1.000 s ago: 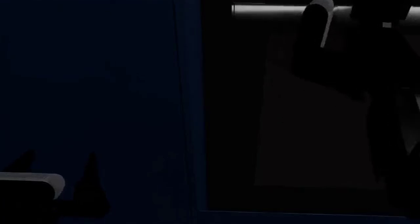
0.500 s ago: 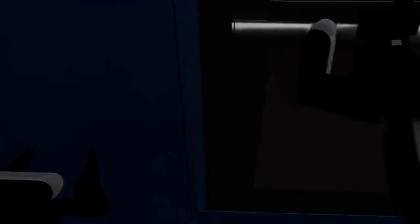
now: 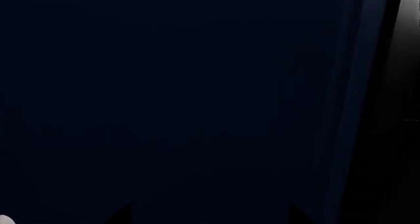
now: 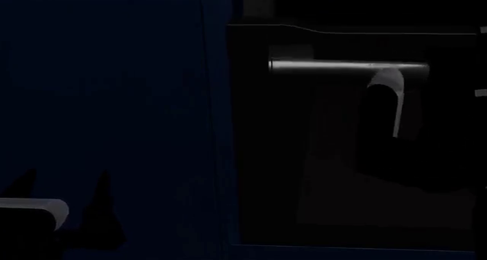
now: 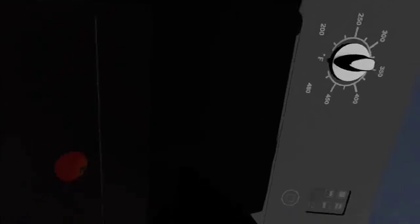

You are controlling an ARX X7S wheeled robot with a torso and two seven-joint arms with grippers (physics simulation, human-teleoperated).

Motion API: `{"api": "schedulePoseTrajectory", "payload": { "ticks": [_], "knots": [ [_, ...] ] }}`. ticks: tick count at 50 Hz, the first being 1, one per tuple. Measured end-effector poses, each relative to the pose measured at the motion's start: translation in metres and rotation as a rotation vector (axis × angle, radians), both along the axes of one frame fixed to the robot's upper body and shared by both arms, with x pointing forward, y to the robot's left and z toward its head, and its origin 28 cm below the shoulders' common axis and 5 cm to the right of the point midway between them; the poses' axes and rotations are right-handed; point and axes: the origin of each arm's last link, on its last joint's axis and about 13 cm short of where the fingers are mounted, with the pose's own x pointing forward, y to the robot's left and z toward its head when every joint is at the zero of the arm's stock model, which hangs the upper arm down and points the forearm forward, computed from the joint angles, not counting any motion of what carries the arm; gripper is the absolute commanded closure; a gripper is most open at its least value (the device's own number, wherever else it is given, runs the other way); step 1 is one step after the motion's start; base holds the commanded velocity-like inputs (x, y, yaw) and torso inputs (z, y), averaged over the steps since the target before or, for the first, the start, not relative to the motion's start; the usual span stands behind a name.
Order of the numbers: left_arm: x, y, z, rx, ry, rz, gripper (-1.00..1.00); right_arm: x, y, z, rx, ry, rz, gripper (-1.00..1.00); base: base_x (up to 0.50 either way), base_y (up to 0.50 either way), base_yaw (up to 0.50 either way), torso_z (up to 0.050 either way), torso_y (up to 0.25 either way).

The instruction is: Open the oven door

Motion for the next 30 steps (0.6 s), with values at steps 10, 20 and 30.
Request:
{"api": "schedulePoseTrajectory", "payload": {
  "ticks": [10, 20, 30],
  "knots": [
    [-0.001, 0.0, 0.001, 0.0, -0.005, -0.001, -1.0, -0.022, -0.001, -0.003, -0.004, 0.017, 0.006, 1.0, 0.0, 0.0, 0.0, 0.0, 0.0],
    [-0.001, 0.0, 0.002, 0.0, -0.009, -0.004, -1.0, -0.045, -0.002, -0.008, -0.015, 0.034, 0.014, 1.0, 0.0, 0.0, 0.0, 0.0, 0.0],
    [-0.002, -0.002, 0.003, 0.0, -0.014, -0.009, -1.0, -0.067, -0.004, -0.013, -0.031, 0.05, 0.026, 1.0, 0.0, 0.0, 0.0, 0.0, 0.0]
  ]
}}
